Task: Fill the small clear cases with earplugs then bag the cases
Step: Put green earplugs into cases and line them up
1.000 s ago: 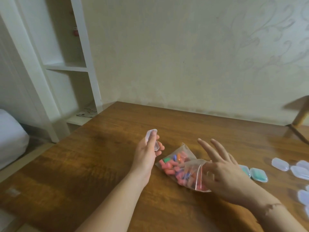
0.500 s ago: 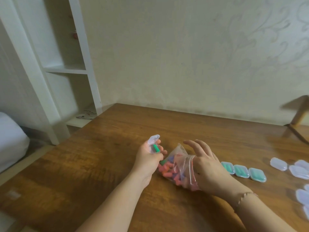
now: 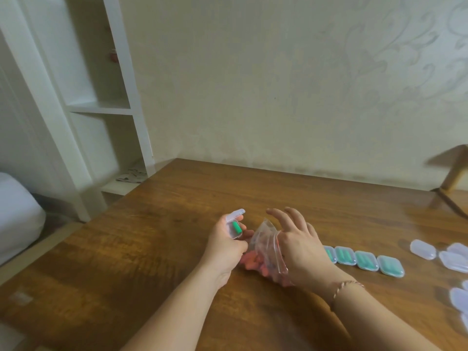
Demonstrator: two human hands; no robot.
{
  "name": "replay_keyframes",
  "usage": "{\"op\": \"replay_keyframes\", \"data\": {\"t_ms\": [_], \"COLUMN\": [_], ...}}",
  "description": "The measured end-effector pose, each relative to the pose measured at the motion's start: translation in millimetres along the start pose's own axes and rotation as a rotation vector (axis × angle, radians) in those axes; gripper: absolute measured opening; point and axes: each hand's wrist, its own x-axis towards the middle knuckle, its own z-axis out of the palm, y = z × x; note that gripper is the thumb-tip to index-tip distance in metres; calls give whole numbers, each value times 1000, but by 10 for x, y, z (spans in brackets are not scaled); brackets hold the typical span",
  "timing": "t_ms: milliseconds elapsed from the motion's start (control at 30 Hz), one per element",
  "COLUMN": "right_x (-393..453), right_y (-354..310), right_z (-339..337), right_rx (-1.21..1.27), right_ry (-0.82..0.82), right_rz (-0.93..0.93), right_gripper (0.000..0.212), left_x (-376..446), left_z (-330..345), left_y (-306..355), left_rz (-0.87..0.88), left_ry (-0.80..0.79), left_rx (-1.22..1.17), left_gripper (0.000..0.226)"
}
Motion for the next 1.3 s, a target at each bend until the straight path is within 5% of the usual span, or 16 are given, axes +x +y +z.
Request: {"op": "replay_keyframes", "data": {"t_ms": [433,800,967,1300], "right_x": [127,127,29,-550], "right_y": [-100,-76,-71,531], "right_z": [-7,71,36,-132], "right_rx": [-44,-23,310,435], "right_ry": [-11,-80,62,256], "right_rz": [102,66,170,64], "right_gripper": [15,46,48,22], "left_x": [16,33,15,-2], "left_z": [4,42,42,-43], "left_y": [-25,-25,-16,64], "left_rz": [-67,-161,-149,-189], "left_ry": [39,141,127,24], "left_rx": [-49,-204,-236,-387], "left_gripper": [66,66,70,65]}}
